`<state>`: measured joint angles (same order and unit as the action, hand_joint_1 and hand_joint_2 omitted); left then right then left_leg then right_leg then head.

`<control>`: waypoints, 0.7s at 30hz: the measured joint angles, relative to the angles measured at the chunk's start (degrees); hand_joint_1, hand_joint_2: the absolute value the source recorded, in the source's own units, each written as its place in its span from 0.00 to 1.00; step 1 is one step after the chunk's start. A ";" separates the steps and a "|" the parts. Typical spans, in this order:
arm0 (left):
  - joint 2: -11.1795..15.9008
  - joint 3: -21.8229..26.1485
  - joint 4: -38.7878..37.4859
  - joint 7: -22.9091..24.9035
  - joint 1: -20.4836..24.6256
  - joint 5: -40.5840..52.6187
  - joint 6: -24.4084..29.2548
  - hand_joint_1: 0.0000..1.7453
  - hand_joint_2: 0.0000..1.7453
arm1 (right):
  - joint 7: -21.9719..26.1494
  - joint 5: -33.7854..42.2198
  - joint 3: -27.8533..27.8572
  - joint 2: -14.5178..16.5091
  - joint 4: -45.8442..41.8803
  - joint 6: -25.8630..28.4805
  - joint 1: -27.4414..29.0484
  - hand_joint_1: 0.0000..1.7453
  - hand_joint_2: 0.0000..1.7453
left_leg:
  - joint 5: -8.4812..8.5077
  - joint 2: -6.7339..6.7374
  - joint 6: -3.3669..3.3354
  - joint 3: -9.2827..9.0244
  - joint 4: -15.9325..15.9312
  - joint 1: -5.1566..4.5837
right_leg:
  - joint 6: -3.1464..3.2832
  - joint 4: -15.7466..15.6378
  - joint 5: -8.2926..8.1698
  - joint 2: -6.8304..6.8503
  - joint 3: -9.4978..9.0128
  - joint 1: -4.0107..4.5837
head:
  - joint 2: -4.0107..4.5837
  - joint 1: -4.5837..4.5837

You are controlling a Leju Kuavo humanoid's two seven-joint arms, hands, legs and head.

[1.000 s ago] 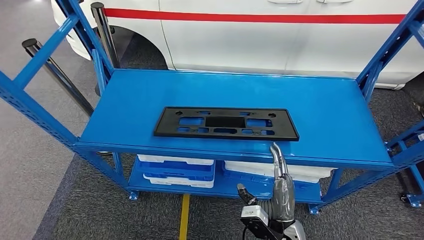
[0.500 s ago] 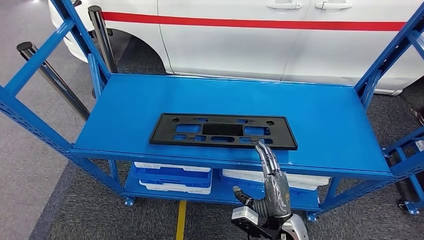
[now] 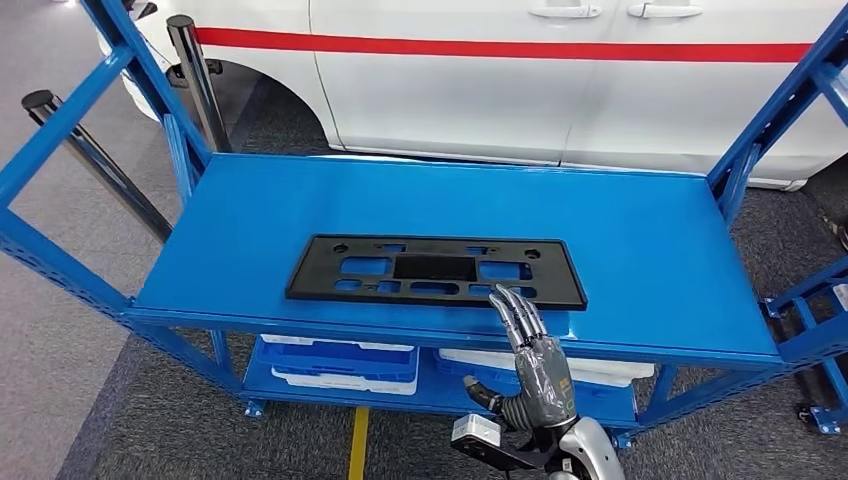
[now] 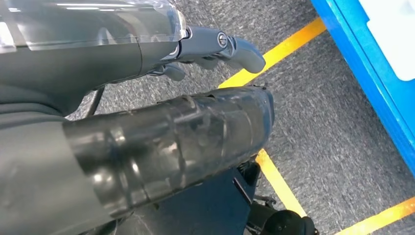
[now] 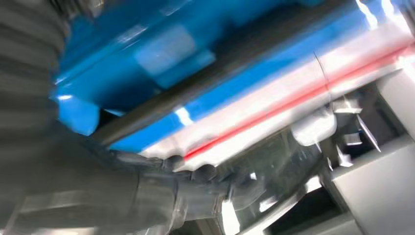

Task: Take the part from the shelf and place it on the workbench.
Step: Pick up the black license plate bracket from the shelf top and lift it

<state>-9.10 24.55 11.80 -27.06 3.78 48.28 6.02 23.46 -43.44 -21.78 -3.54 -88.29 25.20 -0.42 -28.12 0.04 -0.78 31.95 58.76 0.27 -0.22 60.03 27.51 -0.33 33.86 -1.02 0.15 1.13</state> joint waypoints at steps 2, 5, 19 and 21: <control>0.00 0.00 0.00 0.00 0.05 0.17 -0.04 0.00 0.00 | -0.11 -0.08 -0.03 -0.18 0.26 0.00 -0.40 0.00 1.00 | -1.97 0.00 0.49 1.12 2.81 0.13 | 0.71 -0.35 -0.05 0.06 -0.28 -0.15 | 0.00 -0.02; -0.01 0.00 0.00 0.01 0.04 0.48 -0.10 0.00 0.00 | -0.22 -0.27 -0.04 -0.49 0.73 -0.04 -0.85 0.00 1.00 | -6.88 0.02 0.83 6.33 13.56 0.25 | 1.23 -0.41 0.13 0.21 -0.47 0.05 | 0.00 -0.04; -0.02 -0.28 0.00 0.61 0.57 1.68 -0.60 0.00 0.00 | -0.02 -1.23 -0.54 -3.91 1.96 -1.54 -3.83 0.00 1.00 | 1.67 -0.02 -2.08 0.21 -1.37 0.00 | -0.96 6.96 5.04 0.08 2.18 0.33 | 0.00 0.08; -0.03 -0.32 0.00 0.67 0.62 1.84 -0.71 0.00 0.00 | 0.13 -1.35 -0.62 -4.62 2.27 -2.02 -4.24 0.00 1.00 | 1.58 0.01 -2.24 0.21 -1.26 -0.09 | -1.21 13.73 7.28 0.09 5.72 0.25 | 0.00 0.07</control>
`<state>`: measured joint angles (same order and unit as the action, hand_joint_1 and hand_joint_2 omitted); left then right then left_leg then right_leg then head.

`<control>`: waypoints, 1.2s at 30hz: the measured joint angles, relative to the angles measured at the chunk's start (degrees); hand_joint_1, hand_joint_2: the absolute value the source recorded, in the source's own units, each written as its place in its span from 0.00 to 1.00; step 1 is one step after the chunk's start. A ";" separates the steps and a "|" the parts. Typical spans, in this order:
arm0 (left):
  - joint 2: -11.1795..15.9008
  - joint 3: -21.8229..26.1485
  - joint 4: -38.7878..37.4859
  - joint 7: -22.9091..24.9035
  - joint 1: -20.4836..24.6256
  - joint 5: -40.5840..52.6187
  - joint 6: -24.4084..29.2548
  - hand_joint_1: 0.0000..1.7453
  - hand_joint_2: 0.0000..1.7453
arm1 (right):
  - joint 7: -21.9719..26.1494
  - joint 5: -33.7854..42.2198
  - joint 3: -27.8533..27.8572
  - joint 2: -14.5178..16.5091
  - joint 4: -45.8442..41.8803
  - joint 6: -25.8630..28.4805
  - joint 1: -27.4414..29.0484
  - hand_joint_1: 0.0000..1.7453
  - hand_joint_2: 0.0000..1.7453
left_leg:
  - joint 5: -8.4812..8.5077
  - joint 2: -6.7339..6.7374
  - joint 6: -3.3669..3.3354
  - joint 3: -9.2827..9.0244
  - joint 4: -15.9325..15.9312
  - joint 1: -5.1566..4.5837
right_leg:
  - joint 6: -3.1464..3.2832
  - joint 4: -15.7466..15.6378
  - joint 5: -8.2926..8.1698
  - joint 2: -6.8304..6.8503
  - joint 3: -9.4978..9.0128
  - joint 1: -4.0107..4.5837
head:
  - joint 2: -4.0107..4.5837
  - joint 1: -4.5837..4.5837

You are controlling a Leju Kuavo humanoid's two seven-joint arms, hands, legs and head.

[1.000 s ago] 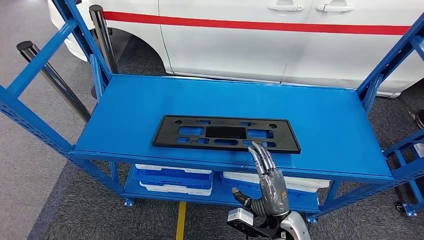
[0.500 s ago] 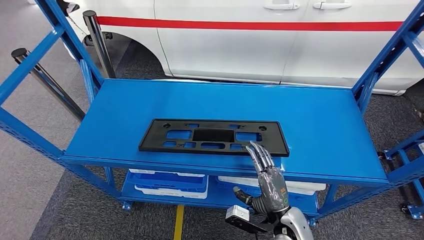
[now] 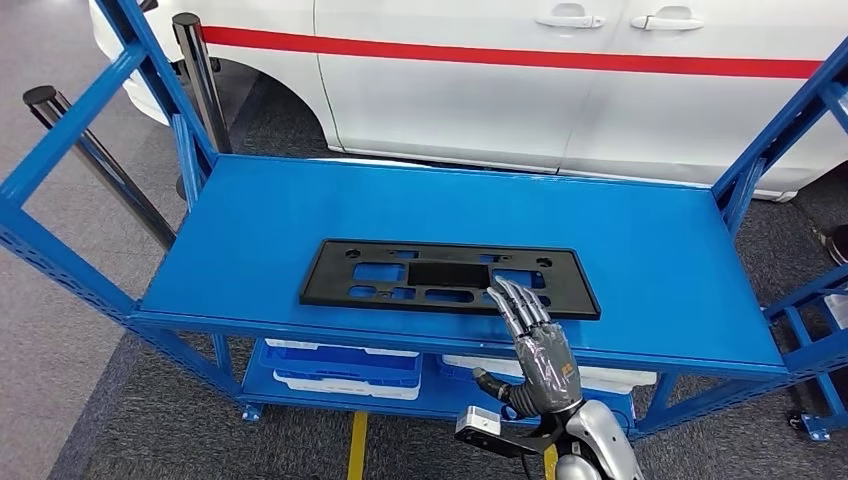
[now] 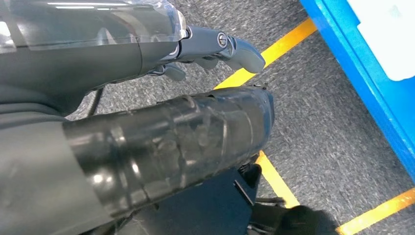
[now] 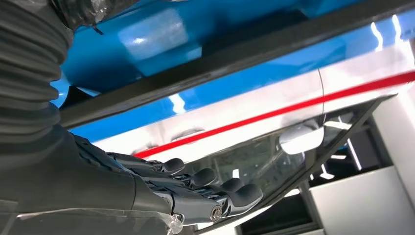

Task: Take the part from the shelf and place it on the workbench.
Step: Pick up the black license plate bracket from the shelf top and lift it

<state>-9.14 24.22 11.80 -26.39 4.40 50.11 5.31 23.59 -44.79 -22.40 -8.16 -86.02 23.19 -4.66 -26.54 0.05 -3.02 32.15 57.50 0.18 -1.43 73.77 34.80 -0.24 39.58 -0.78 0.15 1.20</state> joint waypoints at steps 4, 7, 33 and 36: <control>-0.05 -0.11 0.00 0.13 0.01 0.36 -0.38 0.00 0.00 | 0.39 -0.03 -0.05 -1.70 0.59 -0.95 -1.37 0.00 1.00 | -0.58 -0.12 0.16 -0.22 0.56 -0.06 | 0.17 -7.53 -5.87 0.08 -2.96 0.01 | 0.00 0.02; -0.10 -0.26 0.00 0.17 0.17 0.58 -0.61 0.00 0.00 | 0.51 0.03 -0.08 -2.55 0.80 -1.47 -2.53 0.00 1.00 | -1.03 -0.15 0.81 -0.02 1.05 -0.40 | 0.71 -13.96 -7.54 0.12 -5.76 0.32 | 0.00 -0.02; -0.09 -0.51 0.00 0.34 0.64 1.17 -1.70 0.00 0.00 | 0.06 3.46 -0.07 -8.81 2.52 -9.14 -4.71 0.00 1.00 | -0.42 -0.26 -0.36 0.03 0.42 -0.15 | -0.11 -0.64 -2.69 0.06 0.84 -0.06 | 0.00 0.05; -0.11 -0.51 0.00 0.53 0.67 1.19 -1.33 0.00 0.00 | 0.07 3.76 -0.07 -9.24 2.60 -9.54 -5.05 0.00 1.00 | -1.18 -0.37 0.10 -0.32 0.92 -0.31 | 0.35 -11.39 -8.05 0.14 -3.96 0.08 | 0.00 0.05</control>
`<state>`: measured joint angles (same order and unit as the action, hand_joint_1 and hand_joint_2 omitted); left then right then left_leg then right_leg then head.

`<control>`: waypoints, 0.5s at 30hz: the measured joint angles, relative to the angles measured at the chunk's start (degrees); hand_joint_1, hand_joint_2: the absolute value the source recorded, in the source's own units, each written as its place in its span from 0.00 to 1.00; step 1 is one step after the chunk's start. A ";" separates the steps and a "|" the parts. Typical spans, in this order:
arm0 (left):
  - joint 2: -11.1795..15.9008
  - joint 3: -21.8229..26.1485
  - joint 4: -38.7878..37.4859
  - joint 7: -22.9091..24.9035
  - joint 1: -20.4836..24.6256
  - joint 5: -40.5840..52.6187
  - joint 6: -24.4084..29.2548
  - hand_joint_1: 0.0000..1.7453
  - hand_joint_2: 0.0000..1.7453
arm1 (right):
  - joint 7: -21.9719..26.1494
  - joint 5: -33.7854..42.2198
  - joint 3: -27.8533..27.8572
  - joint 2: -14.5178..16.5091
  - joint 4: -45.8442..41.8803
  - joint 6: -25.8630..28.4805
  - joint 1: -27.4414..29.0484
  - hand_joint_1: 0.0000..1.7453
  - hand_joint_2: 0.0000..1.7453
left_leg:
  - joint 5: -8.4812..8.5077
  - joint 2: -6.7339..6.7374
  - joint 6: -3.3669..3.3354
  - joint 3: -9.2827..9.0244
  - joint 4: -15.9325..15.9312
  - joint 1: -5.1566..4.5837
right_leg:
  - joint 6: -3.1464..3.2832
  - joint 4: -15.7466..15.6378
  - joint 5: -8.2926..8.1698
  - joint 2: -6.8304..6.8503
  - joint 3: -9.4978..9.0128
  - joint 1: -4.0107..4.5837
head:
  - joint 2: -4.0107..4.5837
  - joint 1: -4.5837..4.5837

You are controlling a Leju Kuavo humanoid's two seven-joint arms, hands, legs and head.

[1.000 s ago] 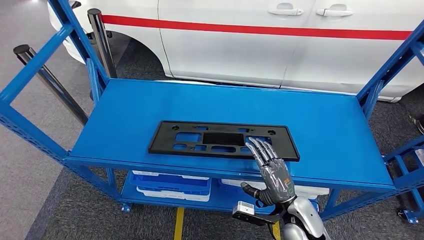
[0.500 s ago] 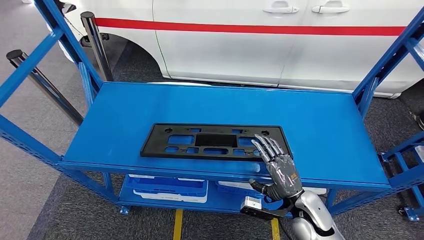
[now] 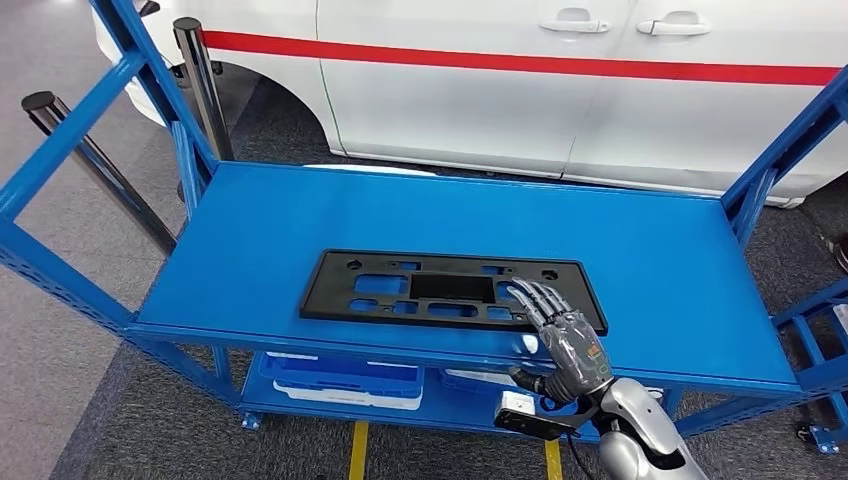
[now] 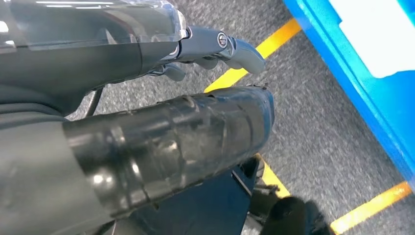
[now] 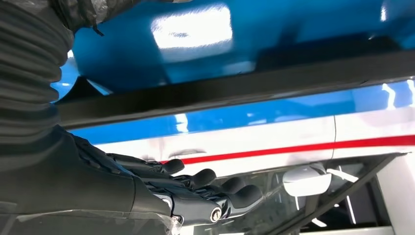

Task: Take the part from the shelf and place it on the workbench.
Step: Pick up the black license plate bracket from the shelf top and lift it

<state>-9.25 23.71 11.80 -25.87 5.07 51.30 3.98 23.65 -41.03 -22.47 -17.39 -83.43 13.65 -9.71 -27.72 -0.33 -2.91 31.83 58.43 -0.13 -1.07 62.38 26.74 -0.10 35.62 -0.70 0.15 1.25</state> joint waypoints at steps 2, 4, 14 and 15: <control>0.00 0.00 0.00 0.39 0.06 0.07 0.72 0.00 0.00 | 0.07 0.17 0.00 -0.23 0.08 -0.51 -0.15 0.00 1.00 | -0.18 -0.02 0.48 0.18 0.19 -0.19 | 0.31 -2.40 -0.17 -0.04 -0.91 0.26 | 0.00 -0.03; 0.00 0.00 0.00 0.87 0.10 0.31 1.54 0.00 0.00 | 0.19 0.22 0.00 -0.54 0.11 -0.92 -0.14 0.00 1.00 | -0.35 -0.02 0.98 0.24 0.24 -0.22 | 0.71 -2.79 -0.28 -0.13 -0.93 0.14 | 0.00 -0.04; -0.07 0.00 0.00 1.85 0.23 1.43 2.86 0.00 0.00 | 0.39 -0.75 -0.02 -2.11 0.11 -3.57 -0.65 0.00 1.00 | -1.54 0.05 1.98 4.25 7.73 0.38 | 1.84 -3.27 -0.11 -0.03 -1.88 -0.07 | 0.00 -0.04; -0.07 -0.01 0.00 1.85 0.30 1.52 2.86 0.00 0.00 | 0.40 -0.78 -0.02 -2.26 0.11 -3.79 -0.88 0.00 1.00 | -0.20 0.03 1.78 2.60 4.06 0.31 | 1.66 -3.20 -0.04 -0.09 -1.92 0.02 | 0.00 -0.04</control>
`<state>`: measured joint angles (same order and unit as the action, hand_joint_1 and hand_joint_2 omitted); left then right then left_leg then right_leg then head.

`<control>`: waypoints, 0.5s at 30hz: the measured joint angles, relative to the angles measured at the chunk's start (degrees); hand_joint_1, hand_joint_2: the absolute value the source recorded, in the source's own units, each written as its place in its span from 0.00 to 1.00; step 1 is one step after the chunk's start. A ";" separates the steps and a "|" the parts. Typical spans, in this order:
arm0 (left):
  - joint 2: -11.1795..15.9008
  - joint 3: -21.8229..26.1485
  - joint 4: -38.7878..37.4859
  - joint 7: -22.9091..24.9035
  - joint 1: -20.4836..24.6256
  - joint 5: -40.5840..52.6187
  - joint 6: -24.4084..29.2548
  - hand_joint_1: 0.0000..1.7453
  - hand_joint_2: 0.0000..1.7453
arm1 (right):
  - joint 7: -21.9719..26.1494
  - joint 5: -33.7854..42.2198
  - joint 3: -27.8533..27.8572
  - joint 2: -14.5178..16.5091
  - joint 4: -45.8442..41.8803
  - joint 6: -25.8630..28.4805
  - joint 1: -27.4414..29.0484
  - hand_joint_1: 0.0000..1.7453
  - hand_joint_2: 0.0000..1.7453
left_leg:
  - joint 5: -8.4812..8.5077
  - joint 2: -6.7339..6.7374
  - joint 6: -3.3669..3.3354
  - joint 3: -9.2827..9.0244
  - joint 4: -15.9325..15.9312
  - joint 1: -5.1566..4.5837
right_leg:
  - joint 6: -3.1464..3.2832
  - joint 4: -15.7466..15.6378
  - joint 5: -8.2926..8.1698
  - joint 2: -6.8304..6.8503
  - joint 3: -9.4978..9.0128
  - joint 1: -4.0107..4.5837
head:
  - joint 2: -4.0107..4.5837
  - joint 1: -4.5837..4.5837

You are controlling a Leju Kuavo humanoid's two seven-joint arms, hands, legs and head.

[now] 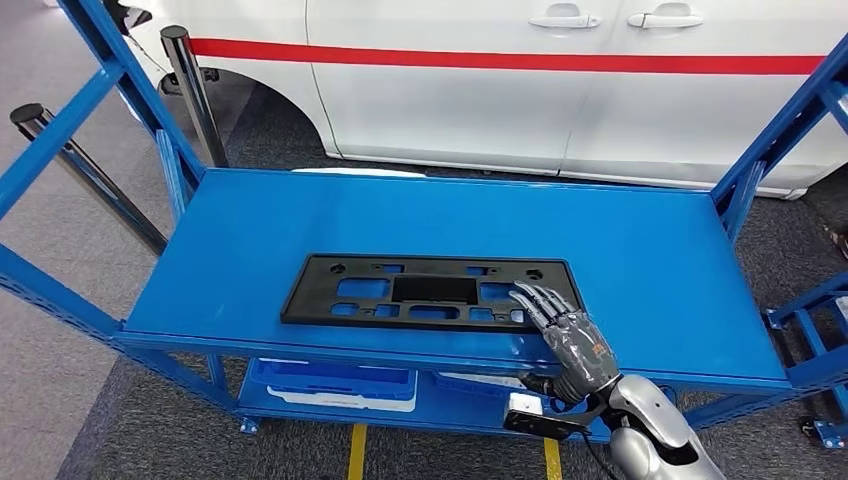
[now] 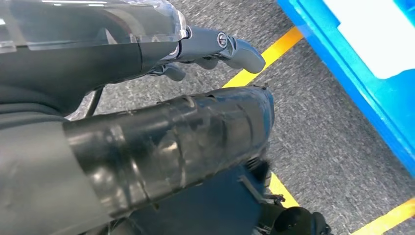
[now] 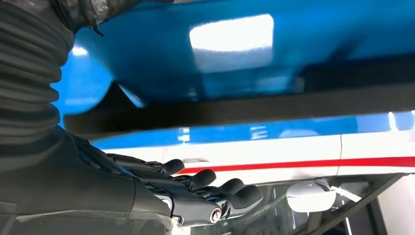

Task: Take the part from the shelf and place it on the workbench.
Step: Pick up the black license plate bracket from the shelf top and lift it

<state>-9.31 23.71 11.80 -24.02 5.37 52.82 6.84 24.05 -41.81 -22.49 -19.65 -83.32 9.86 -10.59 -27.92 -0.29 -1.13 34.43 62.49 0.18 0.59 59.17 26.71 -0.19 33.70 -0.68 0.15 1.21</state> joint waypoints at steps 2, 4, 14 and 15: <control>0.00 -0.02 0.00 0.03 0.12 0.10 -0.01 0.00 0.00 | 0.09 0.02 -0.05 -0.21 0.00 -0.64 -0.52 0.00 1.00 | 0.71 -0.06 -0.34 -1.50 -3.53 -0.19 | -0.54 0.02 -0.04 -0.07 0.11 0.13 | 0.00 0.01; -0.02 -0.04 0.00 0.13 0.13 0.20 -0.04 0.00 0.00 | 0.35 0.21 -0.27 -0.41 0.00 -1.80 -1.23 0.00 1.00 | 0.91 -0.08 -0.77 -1.61 -3.97 -0.23 | -1.21 -0.12 -0.19 -0.11 0.21 0.12 | 0.00 0.01; -0.29 -0.72 0.00 1.02 0.83 1.63 -0.64 0.00 0.00 | 1.15 2.86 -6.06 -0.76 1.13 -9.21 -9.95 0.00 1.00 | 1.45 0.14 -1.94 -1.92 -4.44 -0.08 | -2.37 9.24 2.32 0.08 4.34 -0.52 | 0.00 0.07; -0.33 -0.76 0.00 1.04 0.88 1.71 -0.68 0.00 0.00 | 1.15 3.17 -6.40 -0.74 1.27 -9.49 -10.52 0.00 1.00 | 1.37 0.08 -1.89 -1.93 -4.31 -0.07 | -2.35 6.66 0.93 0.09 3.07 -0.60 | 0.00 0.06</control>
<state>-9.64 22.95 11.80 -22.98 6.25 54.53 6.16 25.20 -38.64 -28.89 -20.39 -82.05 0.38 -21.11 -26.55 -0.21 -3.02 32.50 58.18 0.12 -1.76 65.83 27.64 -0.10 36.77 -1.28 0.15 1.27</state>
